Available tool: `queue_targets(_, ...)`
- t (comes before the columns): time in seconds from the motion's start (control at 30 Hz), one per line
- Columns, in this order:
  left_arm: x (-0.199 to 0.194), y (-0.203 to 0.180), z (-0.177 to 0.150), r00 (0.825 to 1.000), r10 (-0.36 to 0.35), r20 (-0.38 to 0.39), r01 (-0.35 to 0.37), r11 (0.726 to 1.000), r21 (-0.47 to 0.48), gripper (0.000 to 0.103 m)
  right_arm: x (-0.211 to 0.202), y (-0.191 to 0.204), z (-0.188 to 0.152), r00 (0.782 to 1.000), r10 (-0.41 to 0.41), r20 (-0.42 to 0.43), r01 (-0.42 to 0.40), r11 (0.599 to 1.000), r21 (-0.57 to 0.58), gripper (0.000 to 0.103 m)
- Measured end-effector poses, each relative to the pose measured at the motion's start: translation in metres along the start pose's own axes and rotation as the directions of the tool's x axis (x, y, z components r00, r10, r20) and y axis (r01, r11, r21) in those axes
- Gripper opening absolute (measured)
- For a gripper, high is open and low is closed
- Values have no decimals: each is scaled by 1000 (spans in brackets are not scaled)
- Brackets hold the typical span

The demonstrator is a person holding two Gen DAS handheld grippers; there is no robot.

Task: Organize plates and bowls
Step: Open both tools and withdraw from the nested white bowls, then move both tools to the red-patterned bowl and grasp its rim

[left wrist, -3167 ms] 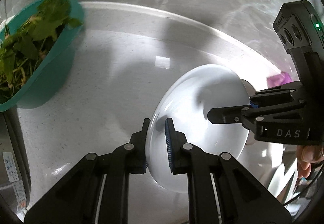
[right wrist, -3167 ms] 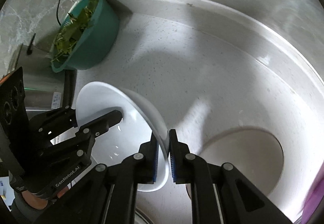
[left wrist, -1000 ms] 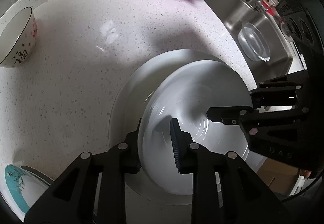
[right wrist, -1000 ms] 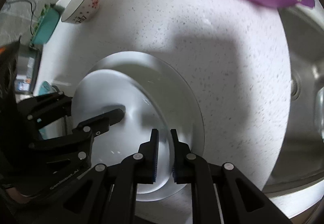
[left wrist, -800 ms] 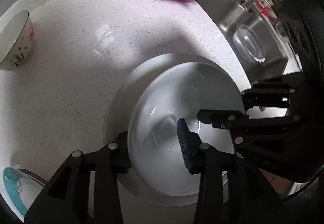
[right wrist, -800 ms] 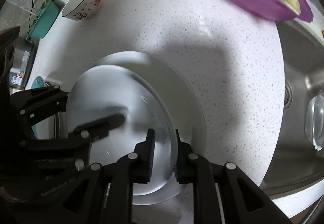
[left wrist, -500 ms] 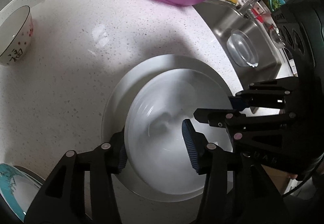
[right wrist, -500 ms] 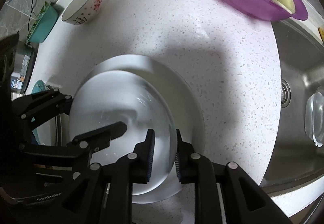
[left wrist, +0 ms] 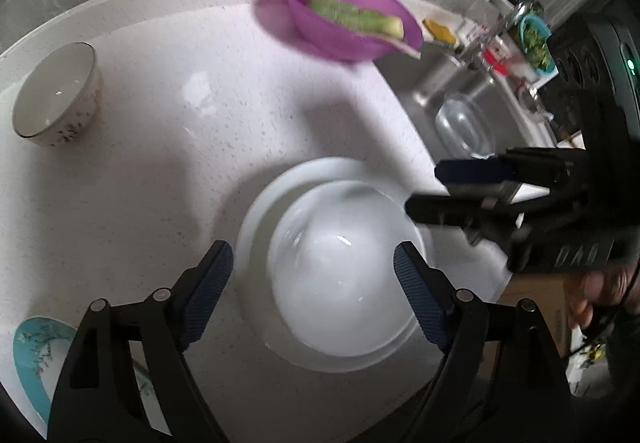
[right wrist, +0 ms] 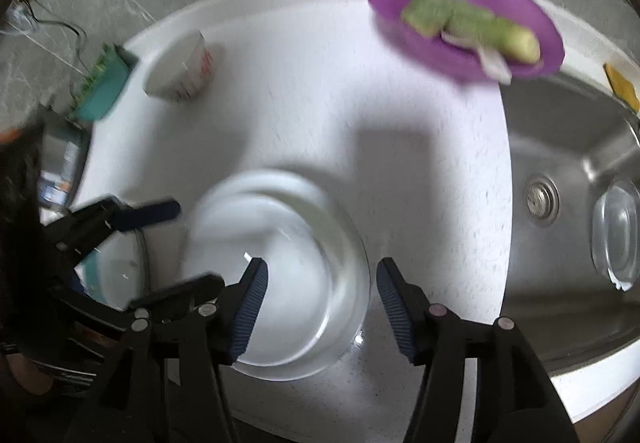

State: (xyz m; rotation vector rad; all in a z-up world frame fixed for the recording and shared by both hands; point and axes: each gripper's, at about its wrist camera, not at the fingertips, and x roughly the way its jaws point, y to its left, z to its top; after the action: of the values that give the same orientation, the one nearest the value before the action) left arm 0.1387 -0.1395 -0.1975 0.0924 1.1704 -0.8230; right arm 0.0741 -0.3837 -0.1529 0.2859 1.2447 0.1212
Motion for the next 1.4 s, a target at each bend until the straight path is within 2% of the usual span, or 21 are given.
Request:
queue_targets(0.1, -32, 20, 6, 997, -57, 52, 60, 997, -50, 90, -20, 2, 22, 995, 74, 60, -74, 997, -5, 73)
queue_targets(0.13, -43, 30, 9, 995, -72, 71, 77, 995, -61, 93, -26, 2, 32, 990, 112, 81, -112, 994, -2, 75)
queue_targets(0.17, -55, 40, 13, 992, -87, 93, 94, 993, -72, 103, -29, 4, 39, 986, 144, 89, -144, 990, -1, 77)
queue_targets(0.2, -67, 54, 18, 987, -101, 123, 112, 991, -80, 103, -32, 6, 48, 980, 177, 95, -178, 984, -3, 77)
queue_targets(0.27, -91, 87, 26, 975, -101, 198, 121, 988, -94, 103, -36, 15, 70, 959, 261, 112, -260, 965, -21, 78)
queue_targets(0.3, -102, 113, 32, 967, -92, 238, 122, 986, -117, 103, -35, 19, 81, 956, 268, 117, -268, 963, -21, 80)
queue_targets(0.37, -110, 151, 42, 966, -52, 252, 99, 979, -179, 103, -30, 30, 103, 941, 320, 114, -320, 947, -17, 82)
queue_targets(0.43, -108, 196, 53, 972, -62, 225, 124, 954, -271, 103, -11, 42, 130, 912, 401, 86, -403, 915, 7, 82)
queue_targets(0.47, -106, 213, 58, 977, -62, 203, 125, 941, -315, 103, 0, 51, 141, 907, 414, 76, -417, 909, 29, 82)
queue_targets(0.5, -101, 237, 66, 984, -32, 174, 95, 925, -369, 103, 10, 58, 149, 905, 420, 68, -424, 905, 46, 82)
queue_targets(0.57, -96, 261, 78, 985, 19, 170, 49, 921, -386, 103, 38, 75, 171, 896, 444, 23, -445, 894, 48, 82)
queue_targets(0.6, -92, 270, 84, 985, 45, 166, 23, 922, -387, 103, 48, 80, 177, 900, 436, 13, -436, 899, 41, 82)
queue_targets(0.63, -87, 277, 89, 986, 56, 155, 9, 921, -389, 102, 58, 86, 185, 906, 424, 1, -424, 905, 37, 82)
queue_targets(0.77, -59, 294, 102, 993, 40, 115, 9, 918, -397, 102, 111, 96, 205, 898, 435, -69, -428, 899, 96, 80)
queue_targets(1.0, -17, 309, 101, 998, 18, 58, 8, 913, -407, 102, 158, 98, 216, 893, 428, -139, -412, 902, 126, 74)
queue_targets(1.03, -13, 311, 102, 998, 12, 56, 11, 913, -407, 99, 162, 99, 217, 893, 426, -144, -411, 903, 126, 74)
queue_targets(1.1, -6, 313, 104, 999, 5, 52, 17, 910, -415, 81, 170, 100, 218, 888, 433, -156, -416, 900, 133, 71)
queue_targets(1.13, -3, 315, 105, 999, -4, 47, 23, 909, -416, 66, 172, 100, 219, 886, 436, -156, -418, 898, 135, 69)
queue_targets(1.17, 0, 317, 106, 999, -12, 41, 28, 908, -417, 56, 176, 101, 219, 884, 440, -160, -421, 897, 137, 67)
queue_targets(1.33, 18, 316, 106, 999, -45, 26, 51, 904, -425, 53, 185, 103, 222, 872, 457, -177, -439, 889, 132, 55)
queue_targets(1.4, 21, 317, 105, 998, -59, 19, 61, 903, -425, 42, 190, 106, 224, 871, 455, -184, -439, 890, 121, 47)
